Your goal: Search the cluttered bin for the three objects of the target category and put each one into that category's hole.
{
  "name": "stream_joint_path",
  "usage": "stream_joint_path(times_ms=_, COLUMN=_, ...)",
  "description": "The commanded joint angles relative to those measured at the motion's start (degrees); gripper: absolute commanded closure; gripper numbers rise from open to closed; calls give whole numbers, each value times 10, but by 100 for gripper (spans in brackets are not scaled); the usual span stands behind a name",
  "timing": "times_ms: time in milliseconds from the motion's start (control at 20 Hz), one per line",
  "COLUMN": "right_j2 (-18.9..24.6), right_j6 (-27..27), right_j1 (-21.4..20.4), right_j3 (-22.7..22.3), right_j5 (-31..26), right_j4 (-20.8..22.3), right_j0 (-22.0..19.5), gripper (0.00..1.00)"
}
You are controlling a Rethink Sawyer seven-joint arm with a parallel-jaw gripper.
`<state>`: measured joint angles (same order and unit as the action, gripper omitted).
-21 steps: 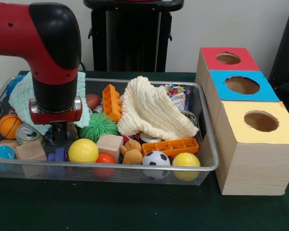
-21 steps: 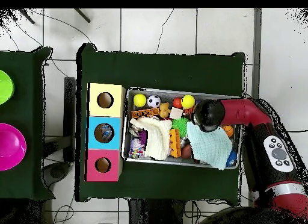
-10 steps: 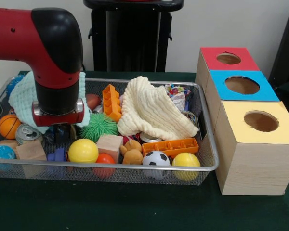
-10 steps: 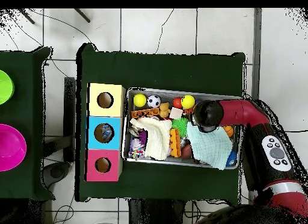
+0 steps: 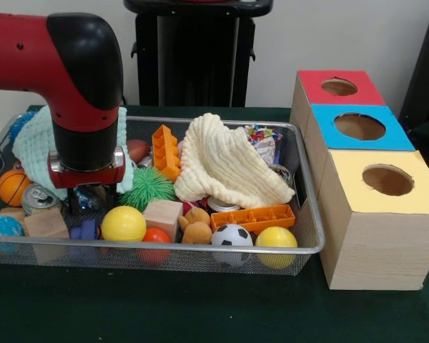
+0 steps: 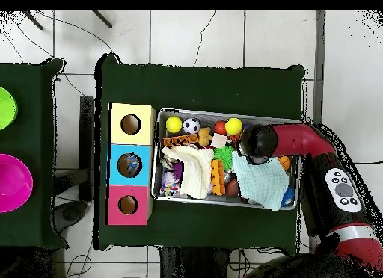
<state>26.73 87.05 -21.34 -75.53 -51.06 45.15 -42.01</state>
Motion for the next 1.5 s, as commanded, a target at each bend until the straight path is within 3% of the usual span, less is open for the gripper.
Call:
stream_joint_path(times_ms=50, right_j2=-4, right_j6=-135, right_j1=6, right_j3=-3, right_j5=-55, right_j4=9, right_j0=-1, gripper=0)
stream_joint_path(times_ms=450, right_j2=23, right_j6=-244, right_j1=1, right_j3=-6, right_j5=-96, right_j4=6, right_j0=-19, gripper=0)
stream_joint_path(times_ms=700, right_j2=75, right_j6=-395, right_j1=30, right_j3=20, right_j5=-143, right_j4=0, right_j0=-53, gripper=0)
stream_joint_path(times_ms=900, right_j2=83, right_j6=-409, right_j1=49, right_j3=51, right_j5=-153, right_j4=4, right_j0=-50, gripper=0)
stream_joint_path(times_ms=1100, right_j2=77, right_j6=-409, right_j1=45, right_j3=37, right_j5=-142, right_j4=3, right_j0=-50, gripper=0)
stream_joint_path(times_ms=1500, right_j2=64, right_j6=-420, right_j1=56, right_j3=53, right_j5=-118, right_j4=-2, right_j0=-42, gripper=0)
